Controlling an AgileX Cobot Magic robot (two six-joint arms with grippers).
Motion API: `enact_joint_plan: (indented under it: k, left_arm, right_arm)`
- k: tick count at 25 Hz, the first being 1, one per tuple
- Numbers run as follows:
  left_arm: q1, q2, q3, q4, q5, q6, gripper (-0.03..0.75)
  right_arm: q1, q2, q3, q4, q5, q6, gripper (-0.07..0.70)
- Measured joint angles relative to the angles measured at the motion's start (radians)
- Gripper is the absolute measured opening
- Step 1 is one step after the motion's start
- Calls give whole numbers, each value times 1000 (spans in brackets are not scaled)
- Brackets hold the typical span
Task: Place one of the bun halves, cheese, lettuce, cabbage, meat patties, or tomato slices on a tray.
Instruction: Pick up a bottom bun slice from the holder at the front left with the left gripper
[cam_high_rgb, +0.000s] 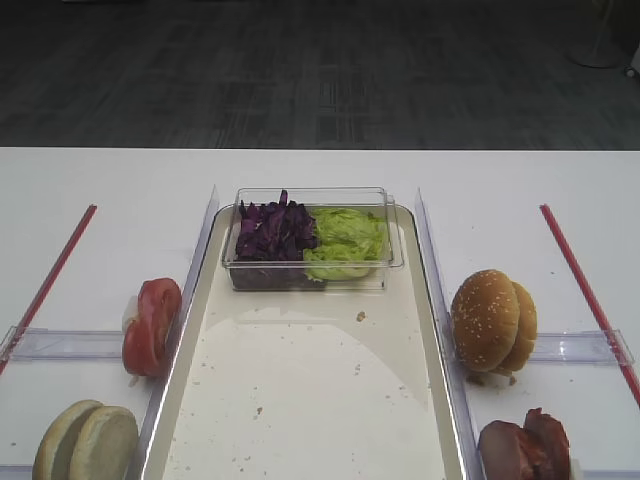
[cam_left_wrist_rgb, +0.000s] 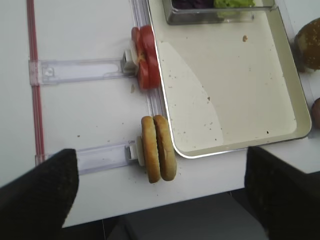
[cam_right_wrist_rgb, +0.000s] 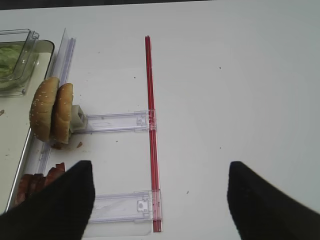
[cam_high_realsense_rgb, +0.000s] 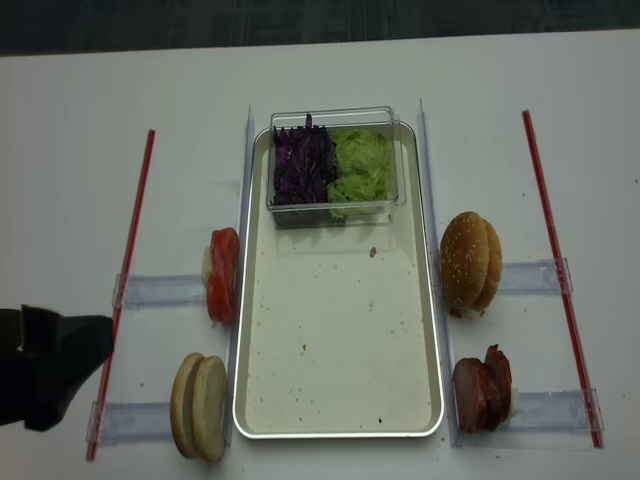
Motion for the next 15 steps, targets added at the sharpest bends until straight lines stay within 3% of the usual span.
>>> enact_joint_plan:
  k: [15]
  left_arm:
    - [0, 452, 0, -4, -29, 30, 618]
  right_arm:
    - [0, 0, 0, 0, 0, 0, 571]
